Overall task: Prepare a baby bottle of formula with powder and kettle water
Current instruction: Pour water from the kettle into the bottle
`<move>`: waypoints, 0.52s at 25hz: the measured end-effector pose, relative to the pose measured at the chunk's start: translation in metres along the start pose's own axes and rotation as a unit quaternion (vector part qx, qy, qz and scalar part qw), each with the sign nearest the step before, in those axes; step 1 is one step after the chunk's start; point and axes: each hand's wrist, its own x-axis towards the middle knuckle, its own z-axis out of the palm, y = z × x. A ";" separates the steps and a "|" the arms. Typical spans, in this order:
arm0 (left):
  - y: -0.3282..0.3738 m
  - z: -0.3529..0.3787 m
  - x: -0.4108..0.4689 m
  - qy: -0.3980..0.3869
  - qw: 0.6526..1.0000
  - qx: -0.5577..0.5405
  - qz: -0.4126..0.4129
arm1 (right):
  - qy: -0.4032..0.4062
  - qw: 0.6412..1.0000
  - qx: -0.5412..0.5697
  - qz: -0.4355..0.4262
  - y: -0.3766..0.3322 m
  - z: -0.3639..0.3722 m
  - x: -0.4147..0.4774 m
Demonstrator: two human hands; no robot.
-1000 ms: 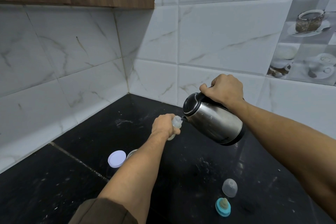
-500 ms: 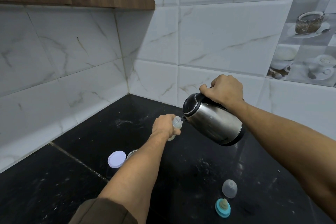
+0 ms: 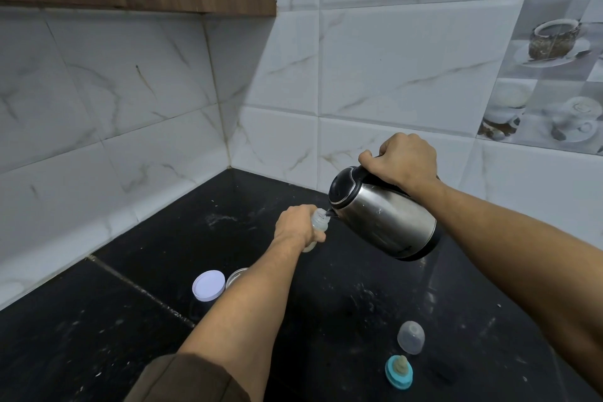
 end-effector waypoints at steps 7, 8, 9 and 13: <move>0.001 0.001 -0.001 0.000 1.000 -0.006 0.000 | 0.000 1.000 0.000 -0.002 0.002 -0.003 -0.001; 0.001 0.001 -0.001 -0.001 1.000 -0.005 0.001 | 0.001 1.000 0.000 -0.001 0.002 -0.003 -0.001; 0.001 0.001 -0.001 -0.002 1.000 -0.004 0.001 | 0.001 1.000 0.000 -0.001 0.002 -0.003 -0.001; 0.001 0.001 -0.001 -0.005 1.000 -0.007 -0.002 | -0.002 1.000 -0.002 -0.002 0.001 -0.001 -0.002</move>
